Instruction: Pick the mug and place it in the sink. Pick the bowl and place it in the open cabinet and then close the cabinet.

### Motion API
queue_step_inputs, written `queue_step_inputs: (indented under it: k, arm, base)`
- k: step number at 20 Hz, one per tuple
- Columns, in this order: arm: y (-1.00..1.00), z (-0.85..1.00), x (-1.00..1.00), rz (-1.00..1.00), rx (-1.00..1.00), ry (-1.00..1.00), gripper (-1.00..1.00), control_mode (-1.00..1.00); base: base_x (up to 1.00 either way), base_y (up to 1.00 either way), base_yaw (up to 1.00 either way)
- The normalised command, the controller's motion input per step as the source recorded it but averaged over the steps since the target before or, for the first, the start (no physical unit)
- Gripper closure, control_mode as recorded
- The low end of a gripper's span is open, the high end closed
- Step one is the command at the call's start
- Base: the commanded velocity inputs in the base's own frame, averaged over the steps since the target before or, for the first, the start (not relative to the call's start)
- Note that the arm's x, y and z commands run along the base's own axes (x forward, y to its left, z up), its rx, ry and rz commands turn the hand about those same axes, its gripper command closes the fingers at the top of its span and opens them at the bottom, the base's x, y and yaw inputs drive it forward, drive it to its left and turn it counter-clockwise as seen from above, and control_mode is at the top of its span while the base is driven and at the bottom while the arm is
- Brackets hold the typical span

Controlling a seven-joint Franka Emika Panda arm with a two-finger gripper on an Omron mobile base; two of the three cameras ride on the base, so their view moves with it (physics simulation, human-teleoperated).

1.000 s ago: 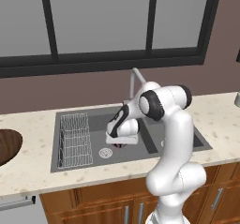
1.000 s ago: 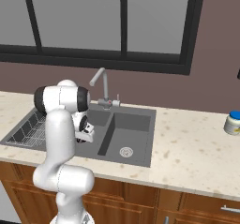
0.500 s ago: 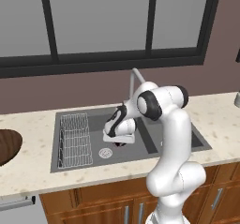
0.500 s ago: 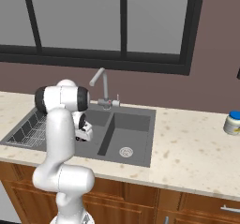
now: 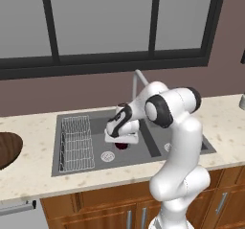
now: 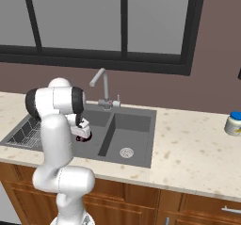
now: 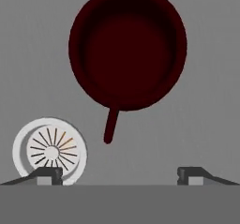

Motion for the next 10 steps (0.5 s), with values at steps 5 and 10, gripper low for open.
queue_step_inputs:
  k: [5, 10]
  arm:
    - [0.0, 0.73, -0.51, 0.0, -0.01, 0.0, -1.0, -1.0]
    - [0.0, 0.88, -0.4, 0.0, -0.03, 0.0, -1.0, -1.0]
  base:
    - [0.0, 0.0, 0.0]
    - [0.0, 0.0, 0.0]
